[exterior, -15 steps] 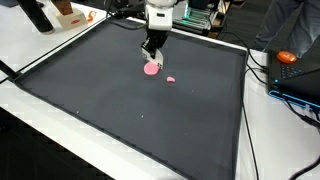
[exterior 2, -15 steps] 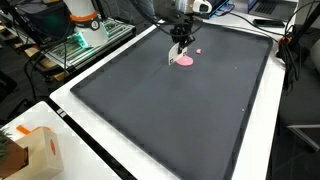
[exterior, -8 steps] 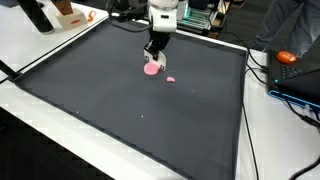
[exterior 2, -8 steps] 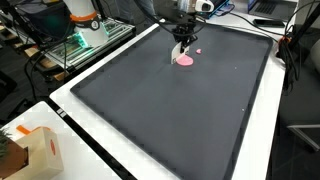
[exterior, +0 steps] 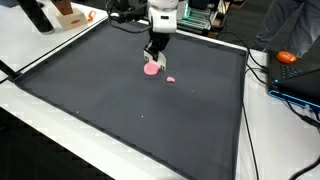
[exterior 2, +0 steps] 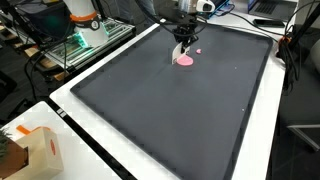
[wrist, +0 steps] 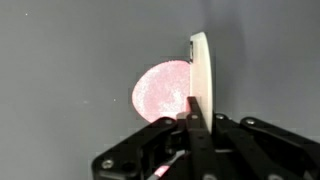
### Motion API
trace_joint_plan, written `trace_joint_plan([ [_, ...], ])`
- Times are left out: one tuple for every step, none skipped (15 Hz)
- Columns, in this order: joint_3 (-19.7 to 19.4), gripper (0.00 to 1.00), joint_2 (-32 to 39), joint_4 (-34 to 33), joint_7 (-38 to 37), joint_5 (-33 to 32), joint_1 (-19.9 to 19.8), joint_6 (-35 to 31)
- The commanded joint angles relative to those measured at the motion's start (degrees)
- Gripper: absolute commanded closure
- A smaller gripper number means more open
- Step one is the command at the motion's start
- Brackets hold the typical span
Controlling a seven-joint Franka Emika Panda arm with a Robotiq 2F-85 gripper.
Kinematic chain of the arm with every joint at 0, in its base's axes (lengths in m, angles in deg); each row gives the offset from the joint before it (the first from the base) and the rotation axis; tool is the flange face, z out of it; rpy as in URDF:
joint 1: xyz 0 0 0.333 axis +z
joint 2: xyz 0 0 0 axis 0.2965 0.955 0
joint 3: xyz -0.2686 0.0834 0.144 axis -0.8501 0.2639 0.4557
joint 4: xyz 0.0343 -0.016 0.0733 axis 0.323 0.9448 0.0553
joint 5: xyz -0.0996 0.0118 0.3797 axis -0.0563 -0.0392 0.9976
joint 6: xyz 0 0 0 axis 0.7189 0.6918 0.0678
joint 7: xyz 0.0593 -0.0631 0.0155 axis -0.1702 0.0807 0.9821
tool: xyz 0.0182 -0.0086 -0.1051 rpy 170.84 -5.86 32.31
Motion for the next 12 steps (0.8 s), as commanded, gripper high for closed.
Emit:
trace_joint_plan([
  [-1.04,0.99,0.63,1.69,0.26,-0.18,-1.46,1.14],
  [-1.17,0.99,0.46,2.0,0.16,-0.07,-1.68,1.27],
  [-1.43,0.99,0.23,2.43,-0.08,-0.12,-1.92,1.25],
  [-1.58,0.99,0.07,2.73,-0.11,-0.11,-2.17,1.21],
  [-1.71,0.99,-0.05,3.0,-0.13,-0.13,-2.41,1.05],
  [-1.88,0.99,-0.22,3.4,-0.11,-0.13,-2.71,0.74],
  [-2.01,0.99,-0.36,3.78,0.06,-0.16,-3.0,0.56],
  [-2.1,0.99,-0.48,4.14,0.32,-0.05,-3.32,0.39],
  [-2.4,0.99,-0.6,4.43,0.12,-0.3,-3.52,0.34],
  [-2.66,0.99,-0.75,4.78,0.14,-0.38,-3.82,-0.03],
  [-2.82,0.99,-0.9,5.06,0.4,-0.36,-4.08,-0.25],
  [-3.14,0.99,-1.07,5.33,0.17,-0.63,-4.23,-0.26],
])
